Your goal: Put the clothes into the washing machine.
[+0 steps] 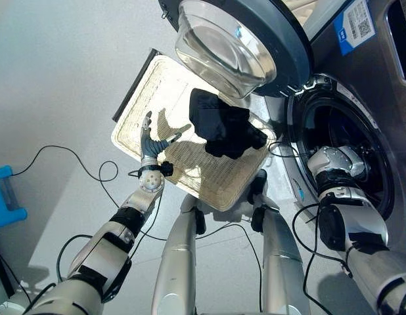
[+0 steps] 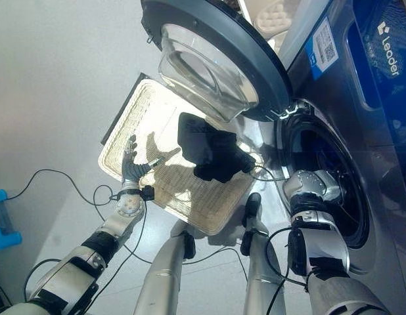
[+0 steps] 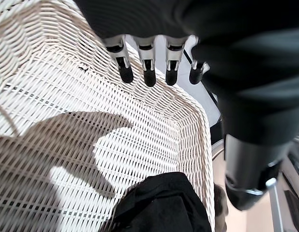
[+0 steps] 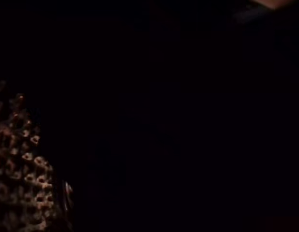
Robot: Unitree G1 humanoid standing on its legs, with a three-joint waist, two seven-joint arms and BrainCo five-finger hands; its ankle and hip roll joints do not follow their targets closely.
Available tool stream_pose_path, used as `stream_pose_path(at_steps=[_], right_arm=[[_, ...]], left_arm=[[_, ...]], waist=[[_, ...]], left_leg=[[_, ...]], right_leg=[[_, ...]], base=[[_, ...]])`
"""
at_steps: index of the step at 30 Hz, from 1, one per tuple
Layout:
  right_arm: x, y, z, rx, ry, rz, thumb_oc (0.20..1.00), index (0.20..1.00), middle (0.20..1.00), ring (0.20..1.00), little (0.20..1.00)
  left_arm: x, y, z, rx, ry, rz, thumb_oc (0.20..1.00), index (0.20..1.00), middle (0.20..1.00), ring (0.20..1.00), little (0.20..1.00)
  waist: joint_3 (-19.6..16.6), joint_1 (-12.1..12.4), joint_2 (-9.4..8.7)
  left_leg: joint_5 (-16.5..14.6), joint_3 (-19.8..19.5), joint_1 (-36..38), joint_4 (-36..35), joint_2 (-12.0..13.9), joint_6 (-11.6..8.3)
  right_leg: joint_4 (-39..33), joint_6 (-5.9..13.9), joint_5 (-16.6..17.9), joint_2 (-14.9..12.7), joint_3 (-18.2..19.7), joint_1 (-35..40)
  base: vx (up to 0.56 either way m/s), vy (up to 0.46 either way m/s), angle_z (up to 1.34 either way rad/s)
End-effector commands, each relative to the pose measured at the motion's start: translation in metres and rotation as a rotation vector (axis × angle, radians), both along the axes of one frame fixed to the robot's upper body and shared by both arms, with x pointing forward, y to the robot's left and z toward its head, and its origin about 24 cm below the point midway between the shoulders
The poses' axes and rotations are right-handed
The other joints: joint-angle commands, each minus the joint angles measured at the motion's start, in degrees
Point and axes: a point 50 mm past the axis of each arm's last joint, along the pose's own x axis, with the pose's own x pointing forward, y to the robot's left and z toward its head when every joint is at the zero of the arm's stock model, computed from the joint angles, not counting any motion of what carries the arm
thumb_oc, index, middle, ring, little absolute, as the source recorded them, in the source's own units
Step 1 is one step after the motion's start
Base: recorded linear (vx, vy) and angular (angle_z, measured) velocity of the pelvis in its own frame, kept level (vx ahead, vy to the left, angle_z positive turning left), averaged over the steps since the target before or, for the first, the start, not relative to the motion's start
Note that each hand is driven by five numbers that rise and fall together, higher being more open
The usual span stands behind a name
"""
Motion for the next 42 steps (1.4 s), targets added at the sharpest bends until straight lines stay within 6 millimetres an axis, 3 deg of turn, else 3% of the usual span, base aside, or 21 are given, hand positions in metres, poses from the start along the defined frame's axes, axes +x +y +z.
stream_pose_path(at_steps=[1,7,15,21,23,25,28,34,42], right_arm=[[-0.020,-0.050,0.009,-0.083,0.048,-0.035,1.000,1.000,1.000,1.000,1.000],[-0.009,-0.039,-0.012,-0.044,0.157,0.095,1.000,1.000,1.000,1.000,1.000],[-0.001,-0.030,-0.011,-0.046,0.302,0.181,1.000,1.000,1.000,1.000,1.000],[0.004,-0.027,-0.013,-0.096,0.664,0.280,1.000,1.000,1.000,1.000,1.000],[0.008,-0.022,-0.009,-0.201,0.857,0.291,1.000,1.000,1.000,1.000,1.000],[0.011,-0.017,-0.001,-0.274,0.935,0.276,1.000,1.000,1.000,1.000,1.000],[0.019,0.001,0.008,-0.417,1.137,0.231,1.000,1.000,1.000,1.000,1.000],[0.024,0.026,0.016,-0.540,1.300,0.101,1.000,1.000,1.000,1.000,1.000],[0.030,0.071,-0.015,-0.618,1.247,0.272,1.000,1.000,1.000,1.000,1.000]], left_arm=[[0.003,-0.006,0.016,0.058,-0.064,-0.035,1.000,1.000,1.000,1.000,1.000],[0.008,-0.016,0.020,0.108,-0.058,-0.085,1.000,1.000,1.000,1.000,1.000],[0.012,-0.024,0.022,0.251,-0.027,-0.109,1.000,1.000,1.000,1.000,1.000],[0.019,-0.018,0.019,0.561,0.051,-0.054,1.000,1.000,1.000,1.000,1.000],[0.022,-0.014,0.017,0.715,0.089,-0.005,1.000,1.000,1.000,1.000,1.000],[0.024,-0.012,0.019,0.783,0.094,0.017,1.000,1.000,1.000,1.000,1.000],[0.028,-0.013,0.026,0.957,0.096,0.018,1.000,1.000,1.000,1.000,1.000],[0.033,-0.019,0.036,1.204,0.073,0.023,1.000,1.000,1.000,1.000,1.000],[0.035,-0.036,0.041,1.373,-0.051,0.045,1.000,1.000,1.000,1.000,1.000]], waist=[[-1.48,-2.27,1.44],[-1.48,-2.12,1.79],[-1.48,-1.98,2.22],[-1.48,-2.01,2.61],[-1.48,-2.09,2.78],[-1.48,-2.15,2.90],[-1.48,-2.51,2.94],[-1.48,-3.47,3.20],[-1.48,-5.02,2.90]], left_leg=[[-6.50,1.68,-0.81,4.94,-2.35,-3.02],[-7.07,2.05,-0.16,4.97,-2.39,-2.89],[-6.58,2.31,-0.60,4.68,-2.66,-2.55],[-6.32,2.74,-0.54,4.41,-2.78,-2.30],[-6.55,2.99,-0.31,4.38,-2.85,-2.16],[-6.43,3.09,-0.58,4.40,-2.84,-2.12],[-6.06,3.66,-1.01,4.00,-2.60,-2.12],[-5.58,4.54,-1.62,3.31,-2.24,-2.36],[-4.90,6.00,-3.03,2.66,-1.83,-2.68]], right_leg=[[-0.01,6.36,2.90,0.04,-2.44,-0.16],[0.35,6.44,2.00,0.06,-2.31,0.36],[0.19,6.24,2.40,0.11,-2.37,-0.15],[-0.25,6.28,2.68,0.23,-2.36,-0.11],[-0.14,6.39,2.40,0.19,-2.25,-0.08],[-0.23,6.38,2.51,0.24,-2.16,-0.36],[-0.47,6.45,2.62,0.41,-2.01,-0.94],[-1.23,6.54,2.78,1.37,-1.03,-1.88],[-2.22,6.37,3.22,2.32,0.27,-3.55]], base=[[0.00,0.000,0.00],[0.01,0.012,-0.06],[0.00,0.000,-0.01],[0.00,0.000,0.00],[0.00,0.000,0.00],[0.00,0.000,0.00],[-0.01,0.008,-0.02],[-0.02,0.033,-0.05],[-0.01,0.042,-0.04]])
